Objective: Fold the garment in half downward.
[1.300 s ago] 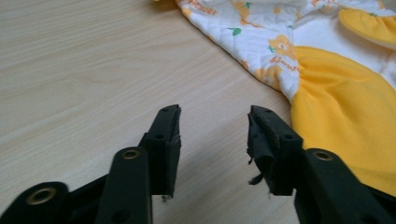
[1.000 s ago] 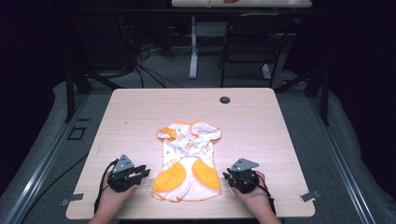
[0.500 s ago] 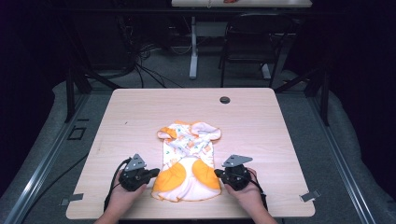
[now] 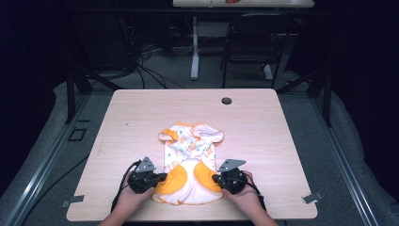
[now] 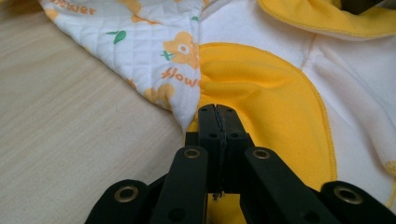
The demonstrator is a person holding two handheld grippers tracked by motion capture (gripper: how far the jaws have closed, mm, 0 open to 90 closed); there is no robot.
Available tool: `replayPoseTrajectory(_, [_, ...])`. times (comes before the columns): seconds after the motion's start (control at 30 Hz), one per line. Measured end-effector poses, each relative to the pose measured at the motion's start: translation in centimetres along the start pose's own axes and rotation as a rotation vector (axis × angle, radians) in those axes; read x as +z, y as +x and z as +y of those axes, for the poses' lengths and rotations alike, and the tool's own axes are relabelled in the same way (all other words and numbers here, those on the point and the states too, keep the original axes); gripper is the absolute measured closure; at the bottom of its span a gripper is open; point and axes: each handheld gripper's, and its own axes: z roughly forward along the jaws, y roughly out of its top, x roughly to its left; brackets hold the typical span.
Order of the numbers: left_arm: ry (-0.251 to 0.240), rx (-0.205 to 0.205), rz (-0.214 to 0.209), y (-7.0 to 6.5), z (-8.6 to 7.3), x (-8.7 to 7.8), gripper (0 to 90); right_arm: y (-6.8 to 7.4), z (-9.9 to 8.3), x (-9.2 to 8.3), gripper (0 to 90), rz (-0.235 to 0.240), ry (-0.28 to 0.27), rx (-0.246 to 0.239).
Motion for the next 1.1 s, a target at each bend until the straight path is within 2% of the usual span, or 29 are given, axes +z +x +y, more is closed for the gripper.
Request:
replayPoseTrajectory(0.33, [0.038, 0.006, -0.030, -0.9, -0.5, -0.8, 89.9, 1.5, -0.3, -0.7, 89.8, 0.033, 0.048, -0.043])
replayPoseTrajectory(0.4, [0.049, 0.017, -0.038, -0.8, -0.3, -0.9, 89.9, 1.6, -0.1, -0.8, 89.5, 0.045, 0.067, -0.052])
replayPoseTrajectory(0.47, [0.051, 0.019, -0.037, -0.8, -0.1, -0.9, 89.8, 1.4, 0.4, -1.1, 89.6, 0.048, 0.061, -0.052])
replayPoseTrajectory(0.57, [0.052, 0.042, -0.026, 0.0, 1.6, -0.8, 89.9, 0.2, 1.7, -1.6, 90.0, 0.057, 0.041, -0.037])
replayPoseTrajectory(0.63, [0.043, 0.045, -0.012, 0.6, 2.8, -0.5, 89.9, -0.8, 3.0, -1.6, 90.0, 0.041, 0.034, -0.027])
replayPoseTrajectory(0.67, [0.043, 0.045, -0.012, 0.6, 2.8, -0.5, 89.9, -1.3, 3.6, -1.5, 90.0, 0.033, 0.033, -0.029])
replayPoseTrajectory(0.7, [0.031, 0.040, -0.004, 1.2, 4.1, -0.1, 89.9, -1.8, 4.3, -1.4, 90.0, 0.025, 0.032, -0.028])
replayPoseTrajectory(0.77, [0.023, 0.040, 0.008, 1.8, 5.4, 0.3, 89.9, -2.9, 5.7, -1.1, 90.0, 0.018, 0.025, -0.025])
replayPoseTrajectory(0.83, [0.017, 0.044, 0.019, 2.1, 6.1, 0.7, 89.8, -3.9, 7.0, -0.5, 90.0, 0.003, 0.020, -0.027])
replayPoseTrajectory(0.87, [0.010, 0.038, 0.015, 2.7, 7.0, 1.5, 89.8, -4.3, 7.6, -0.2, 90.0, 0.004, 0.020, -0.025])
replayPoseTrajectory(0.93, [0.010, 0.033, 0.010, 3.0, 7.6, 2.5, 89.8, -4.8, 8.5, 0.7, 89.9, 0.012, 0.014, -0.018])
replayPoseTrajectory(1.07, [0.059, 0.047, 0.036, 3.3, 8.0, 4.5, 89.8, -5.0, 9.1, 3.1, 89.4, 0.004, 0.033, -0.024])
replayPoseTrajectory(1.1, [0.066, 0.046, 0.040, 3.4, 7.9, 4.9, 89.8, -5.0, 9.0, 3.7, 89.0, 0.001, 0.052, -0.028])
